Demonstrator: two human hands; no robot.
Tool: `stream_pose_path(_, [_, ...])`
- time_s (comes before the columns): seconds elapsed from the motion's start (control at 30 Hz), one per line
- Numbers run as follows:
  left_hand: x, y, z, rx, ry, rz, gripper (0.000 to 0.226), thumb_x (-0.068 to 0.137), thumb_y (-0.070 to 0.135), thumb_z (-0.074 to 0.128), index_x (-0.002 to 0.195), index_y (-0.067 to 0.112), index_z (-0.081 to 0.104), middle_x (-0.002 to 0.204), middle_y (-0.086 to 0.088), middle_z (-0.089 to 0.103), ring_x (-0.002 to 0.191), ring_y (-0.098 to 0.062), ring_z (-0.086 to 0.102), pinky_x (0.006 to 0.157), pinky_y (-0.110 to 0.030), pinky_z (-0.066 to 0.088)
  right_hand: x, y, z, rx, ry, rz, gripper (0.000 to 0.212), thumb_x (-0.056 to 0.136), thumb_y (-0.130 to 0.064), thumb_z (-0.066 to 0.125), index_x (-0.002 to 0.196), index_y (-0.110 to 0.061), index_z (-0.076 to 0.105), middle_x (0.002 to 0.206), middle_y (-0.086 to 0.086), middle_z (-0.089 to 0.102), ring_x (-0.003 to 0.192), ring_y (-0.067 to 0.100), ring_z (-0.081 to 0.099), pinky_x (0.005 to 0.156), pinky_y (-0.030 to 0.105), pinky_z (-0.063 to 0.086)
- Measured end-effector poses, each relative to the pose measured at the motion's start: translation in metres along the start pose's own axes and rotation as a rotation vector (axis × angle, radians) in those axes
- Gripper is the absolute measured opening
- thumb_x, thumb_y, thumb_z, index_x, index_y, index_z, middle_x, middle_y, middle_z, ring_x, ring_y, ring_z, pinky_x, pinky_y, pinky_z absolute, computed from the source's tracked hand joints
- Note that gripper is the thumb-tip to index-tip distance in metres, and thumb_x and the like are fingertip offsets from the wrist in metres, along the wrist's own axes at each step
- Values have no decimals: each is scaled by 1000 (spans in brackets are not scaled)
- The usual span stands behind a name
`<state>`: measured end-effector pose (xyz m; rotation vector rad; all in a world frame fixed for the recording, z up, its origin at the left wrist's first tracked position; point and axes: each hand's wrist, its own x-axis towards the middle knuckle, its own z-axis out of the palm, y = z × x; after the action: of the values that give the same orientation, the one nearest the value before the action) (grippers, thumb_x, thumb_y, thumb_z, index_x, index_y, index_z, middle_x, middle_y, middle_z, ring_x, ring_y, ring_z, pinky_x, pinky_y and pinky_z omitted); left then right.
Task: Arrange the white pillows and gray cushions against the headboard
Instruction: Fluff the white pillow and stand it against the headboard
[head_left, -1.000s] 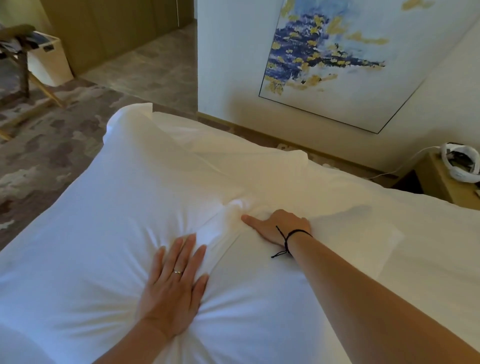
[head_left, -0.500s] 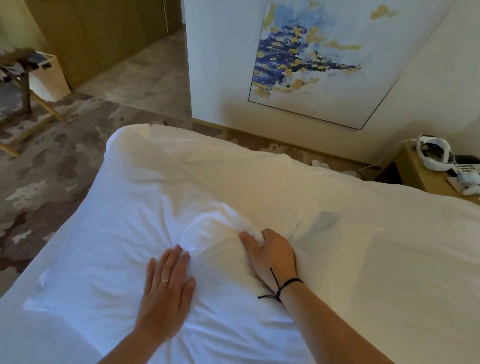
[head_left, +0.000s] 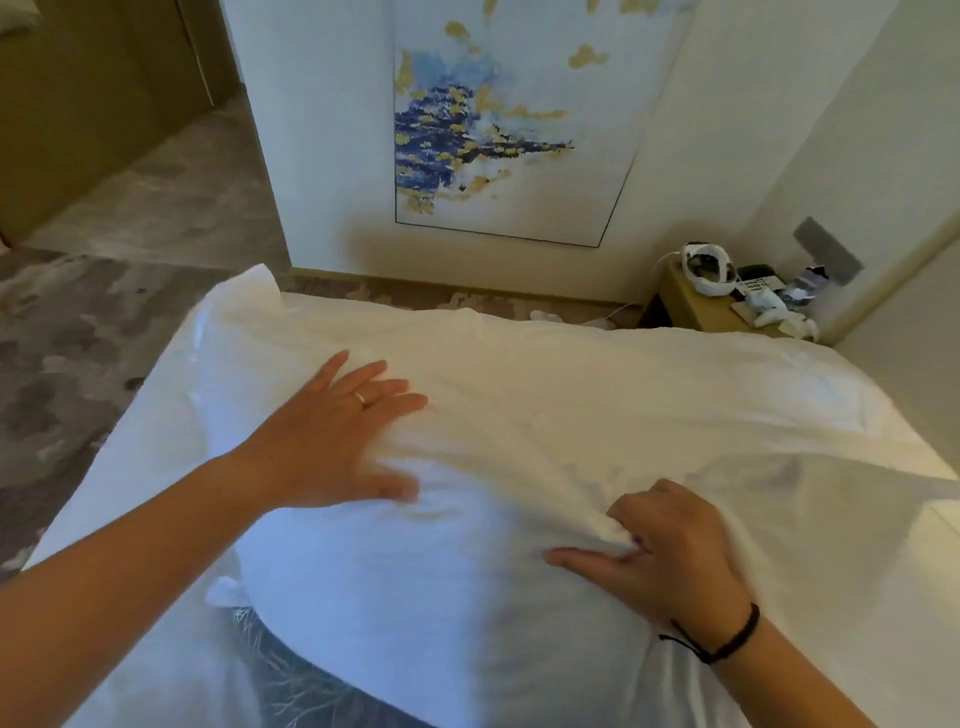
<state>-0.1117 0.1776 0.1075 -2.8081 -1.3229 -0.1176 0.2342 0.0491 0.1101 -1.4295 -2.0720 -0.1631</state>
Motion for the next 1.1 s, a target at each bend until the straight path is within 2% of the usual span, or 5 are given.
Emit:
stream_pose_path(0.37, [34,161,74,71,-105,214,91,66,98,8,123,42,52,98,2,65,95,-23,56,78,-41,36,-167,42,-14,-169,-411,592,77,81,-78,-10,62,-26,43,64,-2,55,59,19,47,61,32,27])
stream_pose_path(0.53, [24,150,82,17,-167,146,91,63,98,20,128,43,52,128,2,53,117,-22,47,93,-40,35,-163,45,-7,-173,-493,582,65,75,-83,33,107,-33,61,100,-11,61,96,15,56,84,31,38])
stream_pose_path(0.7, [14,148,92,-30,-417,21,113,53,97,35,150,41,18,163,10,3,149,-14,-2,116,-40,7,-160,50,17,-172,-601,547,102,62,-84,48,147,-35,22,155,-9,26,143,13,20,118,41,7])
stream_pose_path(0.87, [9,161,90,28,-448,-22,139,31,103,42,150,40,10,154,6,35,145,-16,20,118,-44,3,-137,70,23,-191,-750,556,137,41,-98,47,149,-38,-13,163,-2,0,149,21,-4,116,56,-7])
stream_pose_path(1.1, [7,190,90,125,-438,11,89,77,70,52,151,37,14,113,7,64,115,-16,53,117,-42,9,-156,57,36,-128,-818,536,108,61,-76,59,148,-33,12,140,-6,49,133,18,40,116,48,8])
